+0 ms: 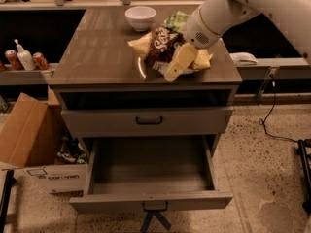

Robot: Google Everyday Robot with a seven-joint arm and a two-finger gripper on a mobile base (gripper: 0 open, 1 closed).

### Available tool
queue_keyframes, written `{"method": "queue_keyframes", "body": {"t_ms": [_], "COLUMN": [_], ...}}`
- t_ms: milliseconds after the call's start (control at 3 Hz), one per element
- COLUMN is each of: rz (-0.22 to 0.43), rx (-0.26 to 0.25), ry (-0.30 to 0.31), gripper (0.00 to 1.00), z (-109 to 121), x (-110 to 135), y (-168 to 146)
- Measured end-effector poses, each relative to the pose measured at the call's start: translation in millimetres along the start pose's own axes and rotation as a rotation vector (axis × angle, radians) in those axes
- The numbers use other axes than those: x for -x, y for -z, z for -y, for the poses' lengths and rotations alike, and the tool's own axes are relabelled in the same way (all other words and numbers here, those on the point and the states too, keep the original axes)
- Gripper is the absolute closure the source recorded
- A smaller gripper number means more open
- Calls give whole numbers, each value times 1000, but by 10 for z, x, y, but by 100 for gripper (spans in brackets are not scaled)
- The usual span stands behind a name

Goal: Place brown chip bag into middle drawer

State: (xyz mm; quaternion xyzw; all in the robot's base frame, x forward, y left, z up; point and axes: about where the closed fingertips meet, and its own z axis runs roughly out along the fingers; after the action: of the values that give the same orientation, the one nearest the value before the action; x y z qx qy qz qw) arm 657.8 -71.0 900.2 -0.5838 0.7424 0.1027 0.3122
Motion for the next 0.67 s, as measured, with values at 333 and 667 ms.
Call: {"method": "queue_keyframes", "body": {"t_ms": [333,667], "rz": [9,25], "rx": [17,37], "ry": [-24,-29], "gripper": [19,50], "z": [90,126], "x": [-27,-30], "y": [-201,-380]}}
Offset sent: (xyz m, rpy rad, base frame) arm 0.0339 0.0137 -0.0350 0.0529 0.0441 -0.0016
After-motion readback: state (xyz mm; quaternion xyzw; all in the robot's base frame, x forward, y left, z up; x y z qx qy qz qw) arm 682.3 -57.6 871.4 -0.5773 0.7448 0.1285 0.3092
